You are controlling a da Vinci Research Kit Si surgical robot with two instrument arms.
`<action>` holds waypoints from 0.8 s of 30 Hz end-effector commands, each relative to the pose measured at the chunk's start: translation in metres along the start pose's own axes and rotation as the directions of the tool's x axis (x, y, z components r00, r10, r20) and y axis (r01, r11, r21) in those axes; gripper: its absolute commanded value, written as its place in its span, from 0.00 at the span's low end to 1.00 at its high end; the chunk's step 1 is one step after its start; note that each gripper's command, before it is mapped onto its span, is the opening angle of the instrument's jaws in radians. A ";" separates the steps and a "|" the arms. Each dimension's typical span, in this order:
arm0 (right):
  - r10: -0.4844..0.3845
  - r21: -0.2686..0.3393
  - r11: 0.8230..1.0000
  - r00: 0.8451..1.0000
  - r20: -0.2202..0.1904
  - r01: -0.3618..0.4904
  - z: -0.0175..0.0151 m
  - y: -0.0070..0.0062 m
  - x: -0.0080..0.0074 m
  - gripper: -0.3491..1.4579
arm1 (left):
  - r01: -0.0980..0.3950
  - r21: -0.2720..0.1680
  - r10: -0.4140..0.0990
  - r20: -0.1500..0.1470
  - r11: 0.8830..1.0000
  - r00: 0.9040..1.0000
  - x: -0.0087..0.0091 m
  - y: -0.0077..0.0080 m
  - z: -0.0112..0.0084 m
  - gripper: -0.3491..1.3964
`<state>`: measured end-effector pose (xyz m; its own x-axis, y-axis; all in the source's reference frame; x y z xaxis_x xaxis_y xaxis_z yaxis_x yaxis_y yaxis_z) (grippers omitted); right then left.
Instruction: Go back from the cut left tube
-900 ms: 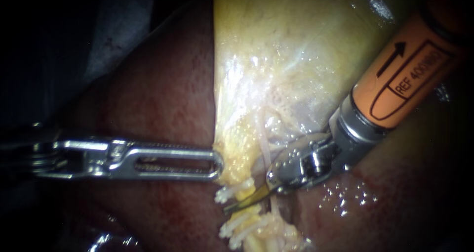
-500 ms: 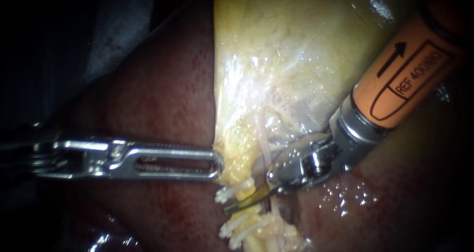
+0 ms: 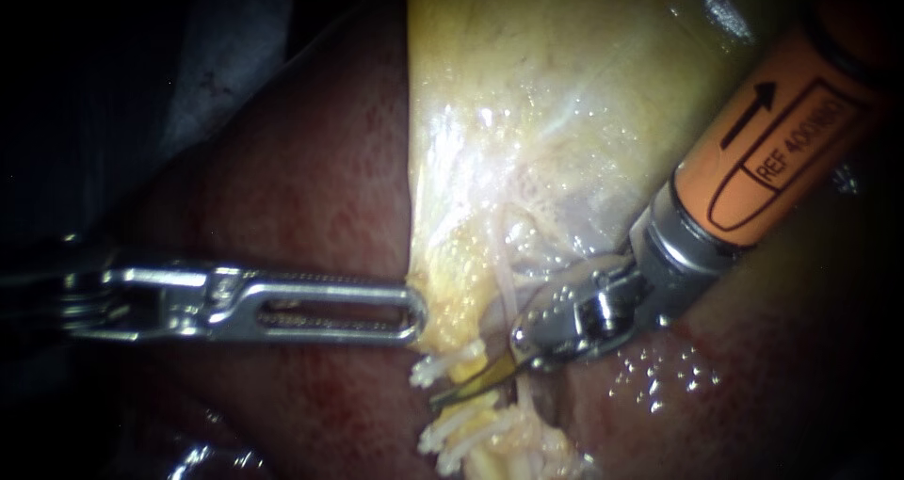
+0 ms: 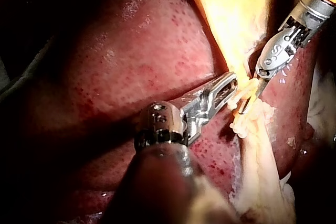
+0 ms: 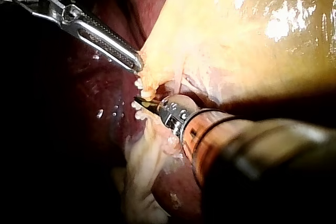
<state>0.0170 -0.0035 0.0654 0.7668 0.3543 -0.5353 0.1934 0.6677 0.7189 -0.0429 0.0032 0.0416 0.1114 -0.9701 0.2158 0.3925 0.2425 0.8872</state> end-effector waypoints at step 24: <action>0.001 -0.010 1.000 1.000 -0.006 -0.002 -0.0004 0.0000 0.0000 0.46 | 0.000 0.000 0.000 0.000 1.000 1.000 0.0000 0.0000 -0.0001 0.00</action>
<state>0.0167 -0.0032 0.0651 0.7624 0.3615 -0.5367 0.1834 0.6747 0.7149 -0.0428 0.0032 0.0416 0.1118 -0.9700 0.2159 0.3922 0.2427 0.8873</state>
